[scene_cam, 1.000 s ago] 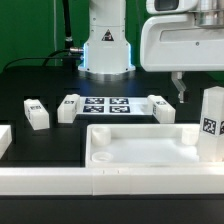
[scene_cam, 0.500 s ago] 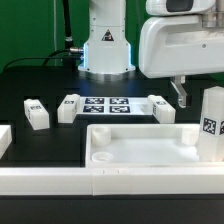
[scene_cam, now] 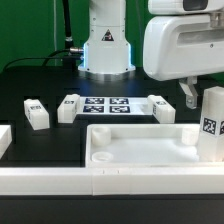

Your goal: Assemble desk

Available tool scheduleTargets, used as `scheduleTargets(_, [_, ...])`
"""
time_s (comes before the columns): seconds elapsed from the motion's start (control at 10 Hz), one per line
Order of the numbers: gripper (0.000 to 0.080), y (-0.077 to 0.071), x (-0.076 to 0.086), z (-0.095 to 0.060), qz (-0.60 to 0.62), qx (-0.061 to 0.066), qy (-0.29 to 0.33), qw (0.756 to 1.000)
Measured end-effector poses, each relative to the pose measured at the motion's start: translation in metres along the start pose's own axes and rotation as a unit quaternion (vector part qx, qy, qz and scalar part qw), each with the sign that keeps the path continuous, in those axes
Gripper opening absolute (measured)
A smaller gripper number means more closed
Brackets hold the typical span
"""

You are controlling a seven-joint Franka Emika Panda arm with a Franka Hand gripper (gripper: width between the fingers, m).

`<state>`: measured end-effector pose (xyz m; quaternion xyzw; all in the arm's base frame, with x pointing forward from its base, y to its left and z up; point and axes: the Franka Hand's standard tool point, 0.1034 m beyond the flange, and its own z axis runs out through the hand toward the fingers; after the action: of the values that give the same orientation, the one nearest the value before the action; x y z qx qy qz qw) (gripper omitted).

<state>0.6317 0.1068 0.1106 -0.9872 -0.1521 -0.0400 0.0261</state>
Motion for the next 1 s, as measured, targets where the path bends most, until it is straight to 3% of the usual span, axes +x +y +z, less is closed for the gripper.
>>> scheduleTargets(0.1, [0.0379,0.0,0.0,0.0001,0.0,0.0,0.0,1.0])
scheduleTargets(0.2, [0.0285,-0.0001,-0.0001,0.0002,0.015,0.0,0.0,1.0])
scheduleTargets(0.6, [0.0285,-0.0002,0.0006,0.0,0.123,0.001,0.001,0.992])
scheduleTargets(1.0, [0.0288,0.003,-0.0009,0.0006,0.321,-0.005,0.001,0.947])
